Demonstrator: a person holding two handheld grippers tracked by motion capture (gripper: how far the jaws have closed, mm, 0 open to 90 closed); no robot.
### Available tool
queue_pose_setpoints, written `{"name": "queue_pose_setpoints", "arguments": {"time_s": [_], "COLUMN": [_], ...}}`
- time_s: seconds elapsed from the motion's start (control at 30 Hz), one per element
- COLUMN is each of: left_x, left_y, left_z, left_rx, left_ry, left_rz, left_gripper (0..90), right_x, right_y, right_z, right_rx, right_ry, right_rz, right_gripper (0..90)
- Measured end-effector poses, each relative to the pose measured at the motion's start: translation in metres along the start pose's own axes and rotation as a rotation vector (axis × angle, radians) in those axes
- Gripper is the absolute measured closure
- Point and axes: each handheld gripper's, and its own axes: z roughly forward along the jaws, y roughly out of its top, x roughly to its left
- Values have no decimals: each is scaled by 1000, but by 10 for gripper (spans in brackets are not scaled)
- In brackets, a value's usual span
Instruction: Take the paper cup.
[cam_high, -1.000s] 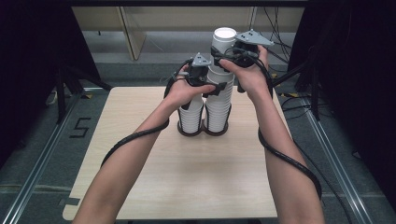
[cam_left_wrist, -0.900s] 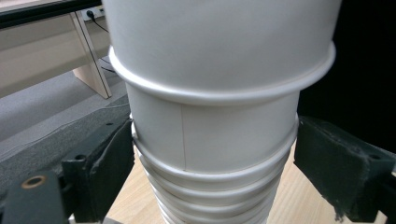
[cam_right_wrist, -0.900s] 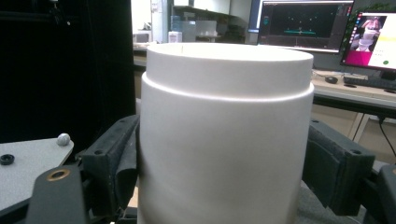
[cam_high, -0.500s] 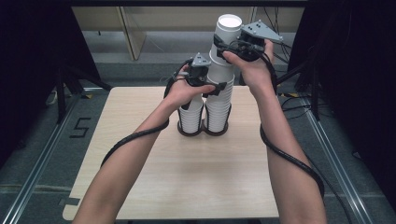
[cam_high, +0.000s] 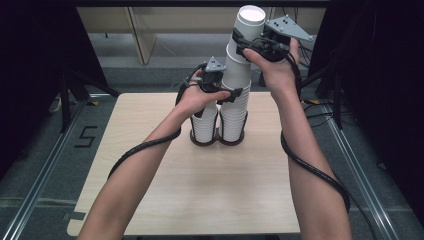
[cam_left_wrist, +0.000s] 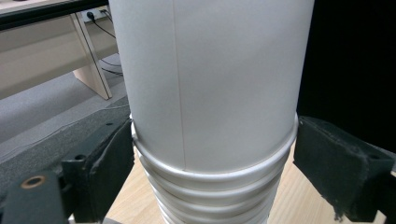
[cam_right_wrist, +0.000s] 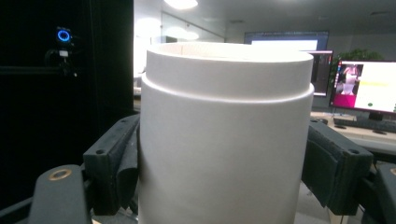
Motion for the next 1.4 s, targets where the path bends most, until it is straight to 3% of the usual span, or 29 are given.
{"name": "queue_pose_setpoints", "arguments": {"time_s": [0.23, 0.3, 0.47, 0.63, 0.67, 0.83, 1.2, 1.3, 1.4], "left_x": [1, 1, -3, -7, -8, -13, -24, -28, -31], "left_y": [-3, -3, -3, -4, -5, -17, -37, -47, -58], "left_z": [-2, -5, -16, -37, -42, -71, -104, -113, -121], "left_rx": [-38, -56, -88, -106, -104, -128, -135, -137, -133], "left_ry": [-9, -17, -23, -9, -6, -10, -14, -19, -6], "left_rz": [4, -8, 7, 26, 29, 34, 66, 74, 95], "left_gripper": [130, 108, 41, 19, 19, 17, 21, 21, 22], "right_x": [-3, -6, -8, -10, -10, -11, -11, -10, -11], "right_y": [2, 1, 1, -1, -4, -12, -23, -35, -47], "right_z": [-16, -22, -36, -54, -60, -77, -97, -106, -112], "right_rx": [-14, -23, -34, -39, -28, -40, -36, -25, -10], "right_ry": [0, 2, 8, 10, 5, 8, 14, 6, 10], "right_rz": [-12, -9, -19, -43, -69, -57, -60, -78, -63], "right_gripper": [216, 216, 216, 216, 216, 216, 218, 218, 219]}}
